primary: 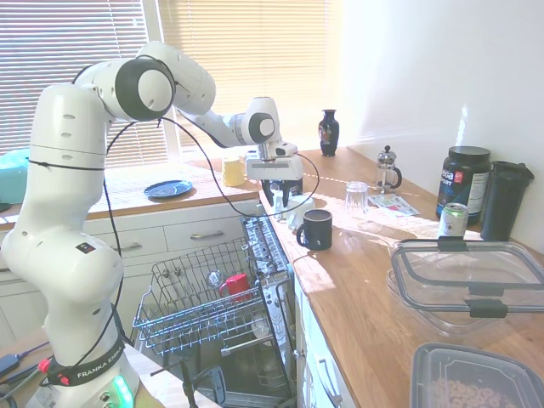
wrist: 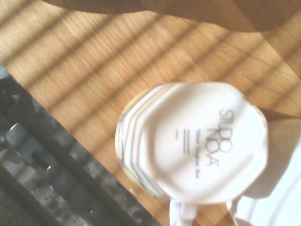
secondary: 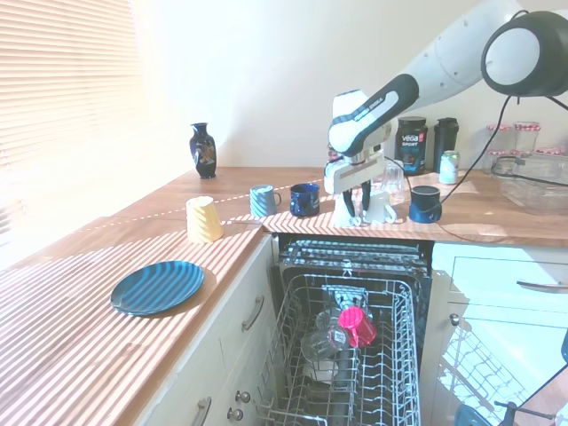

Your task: Move the white mug from the dishwasher to the counter

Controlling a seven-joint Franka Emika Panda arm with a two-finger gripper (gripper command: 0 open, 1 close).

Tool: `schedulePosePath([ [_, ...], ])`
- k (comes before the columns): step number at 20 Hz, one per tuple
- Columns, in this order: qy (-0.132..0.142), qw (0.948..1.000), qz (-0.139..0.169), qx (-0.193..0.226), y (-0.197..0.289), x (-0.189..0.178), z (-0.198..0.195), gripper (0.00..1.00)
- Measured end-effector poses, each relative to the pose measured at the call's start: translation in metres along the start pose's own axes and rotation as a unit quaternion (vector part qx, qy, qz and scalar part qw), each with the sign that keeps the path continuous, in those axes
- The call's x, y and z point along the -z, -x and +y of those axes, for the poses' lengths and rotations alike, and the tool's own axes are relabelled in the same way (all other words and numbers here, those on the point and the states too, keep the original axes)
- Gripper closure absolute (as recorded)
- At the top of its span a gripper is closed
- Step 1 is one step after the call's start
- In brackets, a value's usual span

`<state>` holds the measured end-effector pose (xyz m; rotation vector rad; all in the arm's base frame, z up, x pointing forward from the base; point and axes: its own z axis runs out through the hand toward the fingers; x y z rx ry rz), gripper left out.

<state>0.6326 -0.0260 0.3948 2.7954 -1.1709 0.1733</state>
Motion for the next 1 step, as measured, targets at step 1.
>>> schedulePosePath([
  [1,-0.003,1.0000,0.000,-0.001,0.0074,0.0058,0.0080,0.00],
])
